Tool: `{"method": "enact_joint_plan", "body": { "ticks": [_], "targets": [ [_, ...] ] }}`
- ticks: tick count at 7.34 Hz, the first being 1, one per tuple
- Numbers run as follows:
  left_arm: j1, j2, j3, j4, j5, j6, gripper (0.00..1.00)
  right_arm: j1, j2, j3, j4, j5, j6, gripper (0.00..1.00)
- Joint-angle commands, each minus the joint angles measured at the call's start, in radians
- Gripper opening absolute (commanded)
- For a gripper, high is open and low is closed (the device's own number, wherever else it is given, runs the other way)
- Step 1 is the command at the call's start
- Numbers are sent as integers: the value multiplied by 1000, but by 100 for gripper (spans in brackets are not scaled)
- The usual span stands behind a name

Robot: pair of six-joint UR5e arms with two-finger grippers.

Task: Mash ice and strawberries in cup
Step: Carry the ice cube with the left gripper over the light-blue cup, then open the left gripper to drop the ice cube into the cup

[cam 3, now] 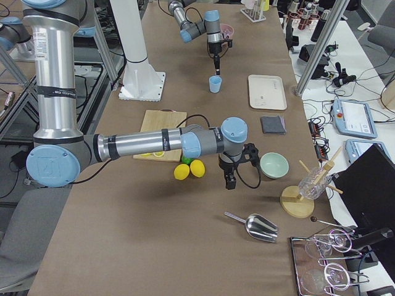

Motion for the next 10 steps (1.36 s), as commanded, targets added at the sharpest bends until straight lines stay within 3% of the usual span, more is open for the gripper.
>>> {"method": "enact_joint_plan", "body": {
  "ticks": [1, 2, 3, 5, 7, 8, 10],
  "targets": [
    [2, 1, 10, -8, 1, -3, 0, 0, -2, 0, 0, 0, 0, 100],
    [2, 1, 8, -9, 1, -13, 69, 0, -2, -2, -2, 0, 0, 100],
    [2, 1, 4, -8, -1, -15, 98, 0, -2, -2, -2, 0, 0, 100],
    [-27, -1, -31, 27, -14, -21, 98, 0, 0, -2, -2, 0, 0, 100],
    [-211, 23, -158, 296, -275, 9, 98, 0, 1, 3, 0, 0, 2, 100],
    [-287, 84, -235, 398, -340, 131, 98, 0, 8, 1, -2, 0, 2, 100],
    [-456, 204, -379, 606, -359, 428, 98, 0, 14, 0, 0, 0, 2, 100]
  ]
}}
